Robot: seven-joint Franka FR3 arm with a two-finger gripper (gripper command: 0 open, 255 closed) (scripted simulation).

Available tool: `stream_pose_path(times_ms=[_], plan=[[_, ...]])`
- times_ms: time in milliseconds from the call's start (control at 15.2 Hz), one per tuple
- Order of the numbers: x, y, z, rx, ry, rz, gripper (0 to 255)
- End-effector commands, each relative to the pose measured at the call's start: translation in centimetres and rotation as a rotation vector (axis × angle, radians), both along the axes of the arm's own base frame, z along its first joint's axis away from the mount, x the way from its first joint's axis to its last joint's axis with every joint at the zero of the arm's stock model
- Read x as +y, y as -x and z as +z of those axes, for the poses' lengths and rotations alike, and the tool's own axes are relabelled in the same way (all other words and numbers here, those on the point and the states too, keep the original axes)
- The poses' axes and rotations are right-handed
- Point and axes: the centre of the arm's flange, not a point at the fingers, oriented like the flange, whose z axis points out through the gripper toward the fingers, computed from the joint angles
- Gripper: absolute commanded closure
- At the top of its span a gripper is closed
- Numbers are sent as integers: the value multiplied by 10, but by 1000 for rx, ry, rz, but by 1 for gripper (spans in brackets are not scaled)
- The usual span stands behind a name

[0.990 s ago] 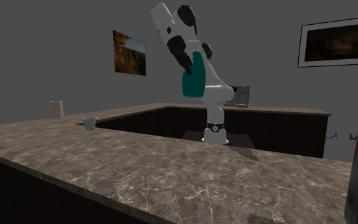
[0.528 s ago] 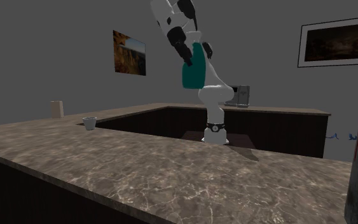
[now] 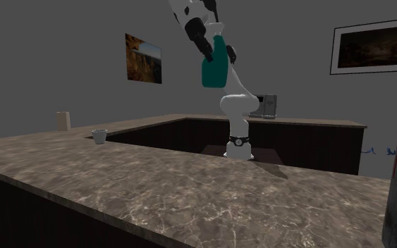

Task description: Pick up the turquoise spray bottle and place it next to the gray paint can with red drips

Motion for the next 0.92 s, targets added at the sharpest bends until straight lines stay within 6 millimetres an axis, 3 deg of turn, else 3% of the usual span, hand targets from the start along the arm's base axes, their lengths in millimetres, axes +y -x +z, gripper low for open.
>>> stream_pose_path(times_ms=[0, 858], plan=[[1, 0, 10, 0, 0, 0, 255], [1, 0, 79, 0, 0, 0, 255]])
